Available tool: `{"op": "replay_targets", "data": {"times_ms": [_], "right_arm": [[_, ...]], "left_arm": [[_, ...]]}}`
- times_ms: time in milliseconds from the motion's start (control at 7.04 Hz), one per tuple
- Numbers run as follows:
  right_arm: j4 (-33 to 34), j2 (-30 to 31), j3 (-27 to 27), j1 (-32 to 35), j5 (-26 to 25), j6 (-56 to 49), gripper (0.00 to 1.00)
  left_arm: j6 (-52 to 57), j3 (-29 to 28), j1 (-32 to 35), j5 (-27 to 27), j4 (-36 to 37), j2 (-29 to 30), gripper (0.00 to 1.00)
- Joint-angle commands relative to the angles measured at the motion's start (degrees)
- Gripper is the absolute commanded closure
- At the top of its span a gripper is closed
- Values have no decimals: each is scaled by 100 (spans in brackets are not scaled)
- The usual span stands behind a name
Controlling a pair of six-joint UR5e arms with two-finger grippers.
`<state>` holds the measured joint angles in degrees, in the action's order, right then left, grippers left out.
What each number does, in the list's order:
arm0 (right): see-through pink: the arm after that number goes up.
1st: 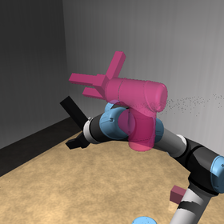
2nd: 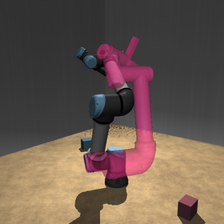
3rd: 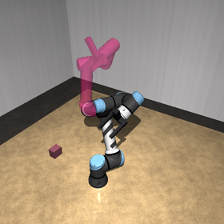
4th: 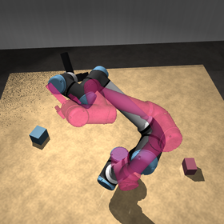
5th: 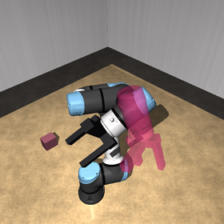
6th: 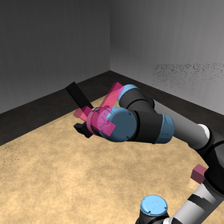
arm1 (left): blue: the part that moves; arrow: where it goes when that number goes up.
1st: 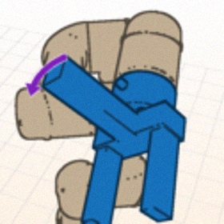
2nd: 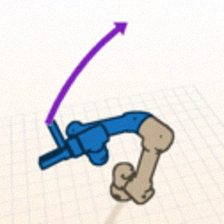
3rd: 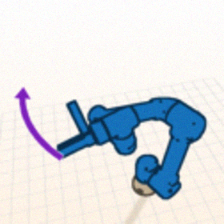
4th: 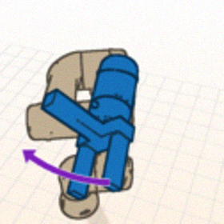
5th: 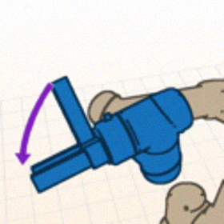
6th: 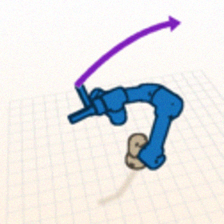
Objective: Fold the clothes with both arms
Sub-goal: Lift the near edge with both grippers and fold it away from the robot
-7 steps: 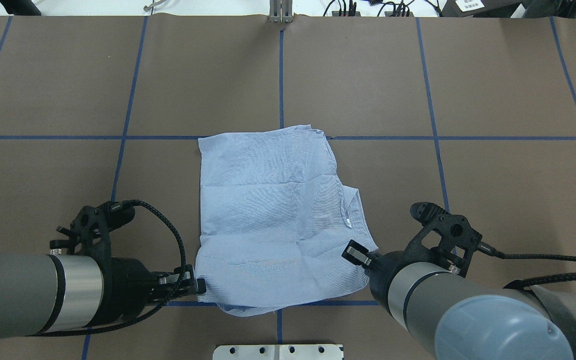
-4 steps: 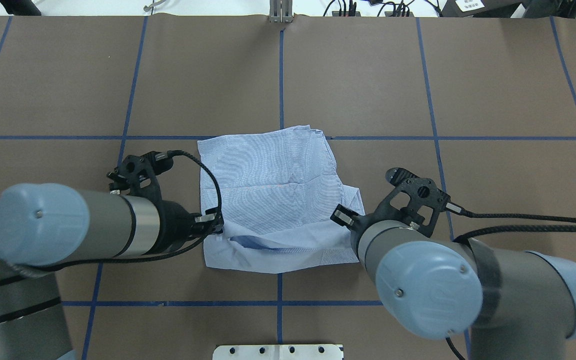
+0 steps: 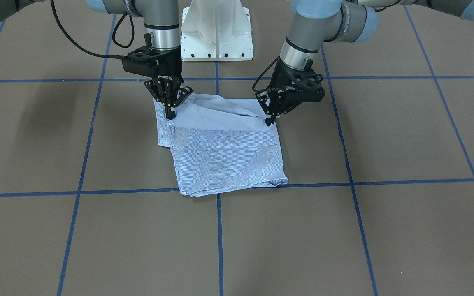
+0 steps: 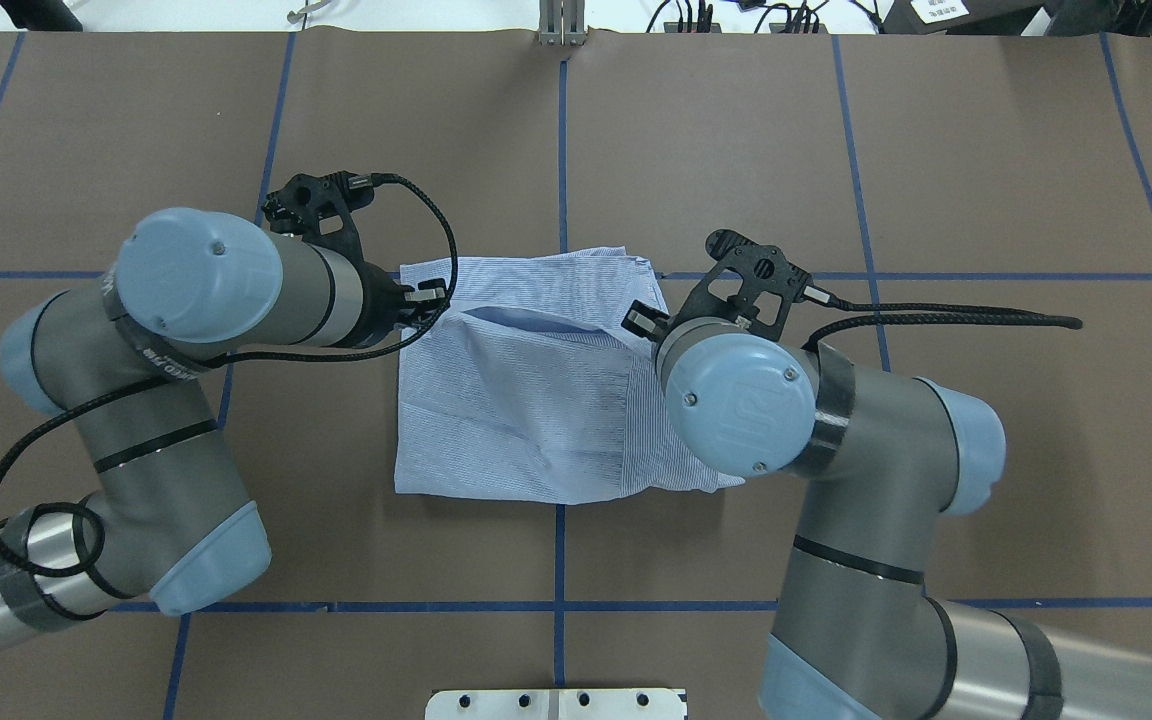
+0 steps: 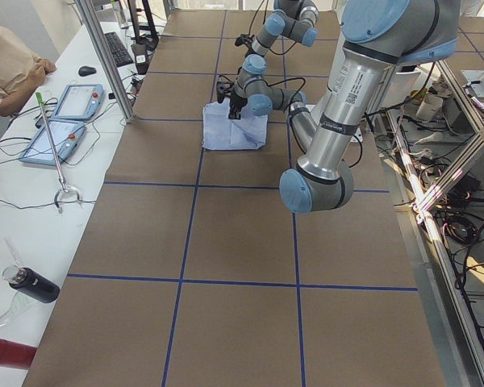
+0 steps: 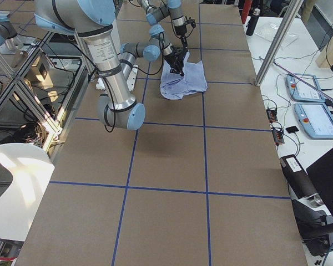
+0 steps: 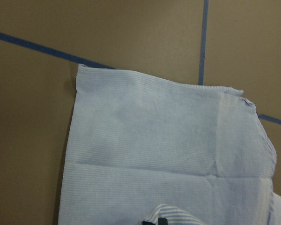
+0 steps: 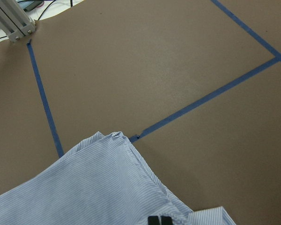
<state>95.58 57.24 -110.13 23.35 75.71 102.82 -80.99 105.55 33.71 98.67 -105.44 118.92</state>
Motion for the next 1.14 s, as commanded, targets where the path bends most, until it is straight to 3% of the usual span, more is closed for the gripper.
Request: {"op": "replay_targets", "data": {"times_ms": [0, 426, 568, 710, 853, 995], "right_arm": [[-109, -666, 1059, 283, 119, -139, 100], [-1345, -819, 2317, 494, 251, -621, 100], [-1357, -811, 2347, 635, 529, -866, 86], [-1358, -810, 2364, 732, 732, -1243, 31], [-1358, -819, 2356, 872, 995, -1473, 0], [-1297, -854, 2330, 1169, 1616, -1858, 0]], "left_arm": [[232, -691, 144, -163, -134, 315, 100], [653, -1684, 197, -278, -940, 439, 100], [759, -1887, 232, -278, -1074, 439, 100], [1055, -1906, 276, -304, -1093, 439, 16], [1528, -1906, 398, -287, -1102, 439, 0], [1942, -1872, 599, -174, -1084, 430, 0]]}}
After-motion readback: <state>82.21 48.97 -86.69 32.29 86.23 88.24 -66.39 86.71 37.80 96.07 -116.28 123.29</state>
